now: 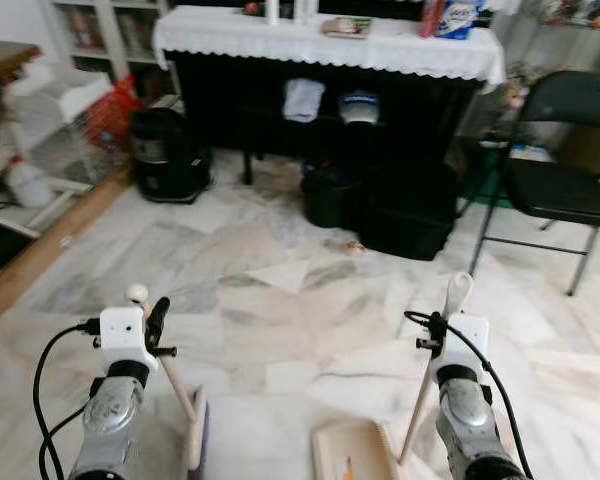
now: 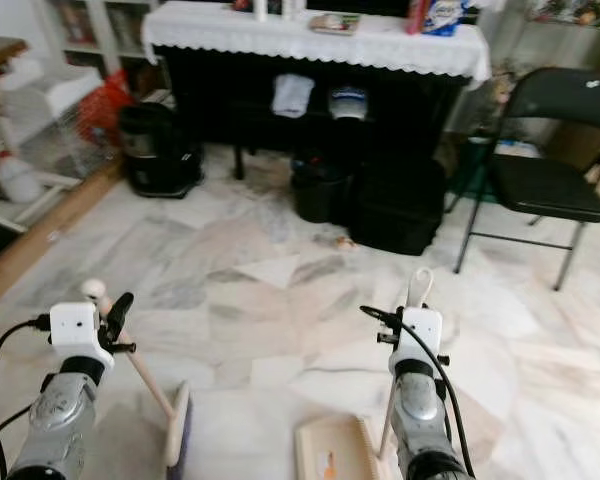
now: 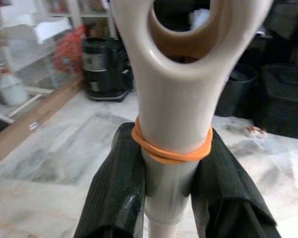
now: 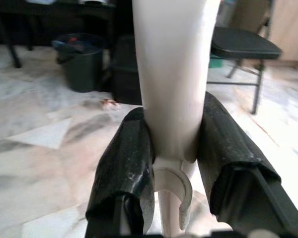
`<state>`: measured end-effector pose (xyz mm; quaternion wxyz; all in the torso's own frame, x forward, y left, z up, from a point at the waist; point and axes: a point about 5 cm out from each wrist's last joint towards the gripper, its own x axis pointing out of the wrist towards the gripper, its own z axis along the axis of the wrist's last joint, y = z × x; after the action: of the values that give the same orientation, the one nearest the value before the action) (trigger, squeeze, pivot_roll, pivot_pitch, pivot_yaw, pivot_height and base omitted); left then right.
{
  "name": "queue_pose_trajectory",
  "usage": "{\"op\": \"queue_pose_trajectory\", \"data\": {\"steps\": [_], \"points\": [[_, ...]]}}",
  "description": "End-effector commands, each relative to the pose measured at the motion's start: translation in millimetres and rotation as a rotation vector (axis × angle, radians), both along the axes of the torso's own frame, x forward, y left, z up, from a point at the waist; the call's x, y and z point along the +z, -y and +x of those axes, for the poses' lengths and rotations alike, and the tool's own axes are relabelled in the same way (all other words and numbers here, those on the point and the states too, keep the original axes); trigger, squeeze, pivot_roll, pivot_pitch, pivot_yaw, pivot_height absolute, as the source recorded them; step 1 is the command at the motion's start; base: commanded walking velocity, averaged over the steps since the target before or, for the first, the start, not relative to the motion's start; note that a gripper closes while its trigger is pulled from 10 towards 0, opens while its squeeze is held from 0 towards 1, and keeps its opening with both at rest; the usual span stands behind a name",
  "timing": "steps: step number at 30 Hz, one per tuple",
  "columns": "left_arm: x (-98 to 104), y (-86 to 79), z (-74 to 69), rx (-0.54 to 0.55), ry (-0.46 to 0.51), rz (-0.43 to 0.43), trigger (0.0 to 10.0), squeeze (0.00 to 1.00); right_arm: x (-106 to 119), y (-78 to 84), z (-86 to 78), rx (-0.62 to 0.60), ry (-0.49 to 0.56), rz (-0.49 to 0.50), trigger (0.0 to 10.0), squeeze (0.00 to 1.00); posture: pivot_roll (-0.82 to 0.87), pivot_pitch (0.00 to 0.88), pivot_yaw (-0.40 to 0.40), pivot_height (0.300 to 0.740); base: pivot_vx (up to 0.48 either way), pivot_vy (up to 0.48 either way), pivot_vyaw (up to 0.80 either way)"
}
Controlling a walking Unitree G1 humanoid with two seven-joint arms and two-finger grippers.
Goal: Sweep floor
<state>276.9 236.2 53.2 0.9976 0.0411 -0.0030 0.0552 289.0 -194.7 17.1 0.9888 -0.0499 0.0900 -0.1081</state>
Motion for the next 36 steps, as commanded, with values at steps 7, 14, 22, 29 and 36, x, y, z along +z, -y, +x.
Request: {"op": "queue_pose_trajectory", "data": {"steps": [7,14,22,29,36], "points": [[8.0,4.0,4.9,-0.017,0.039,0.014,10.0,0.00,6.9,3.6,3.9,-0.010,0.037,-0.004,10.0,0.00,-0.02,0.000,-0.001,0.740,0.000,0.000,-0.56],[6.4,5.0,4.8,-0.025,0.026,0.011,10.0,0.00,7.3,3.3,4.0,-0.005,0.041,-0.009,10.0,0.00,-0.02,0.000,-0.002,0.740,0.119,0.000,0.00],[6.0,5.4,4.9,-0.029,0.024,0.008,10.0,0.00,7.6,3.0,3.9,-0.004,0.043,-0.019,10.0,0.00,-0.02,0.000,-0.003,0.740,0.365,0.000,0.00],[6.1,5.8,5.1,-0.031,0.024,0.006,10.0,0.00,8.1,2.4,4.1,-0.003,0.049,-0.013,10.0,0.00,-0.02,0.000,-0.003,0.740,0.392,0.000,0.00],[6.2,6.2,5.2,-0.033,0.026,0.004,10.0,0.00,7.7,2.0,4.1,-0.001,0.046,-0.012,10.0,0.00,-0.02,0.000,-0.002,0.740,0.393,0.000,0.00]]}}
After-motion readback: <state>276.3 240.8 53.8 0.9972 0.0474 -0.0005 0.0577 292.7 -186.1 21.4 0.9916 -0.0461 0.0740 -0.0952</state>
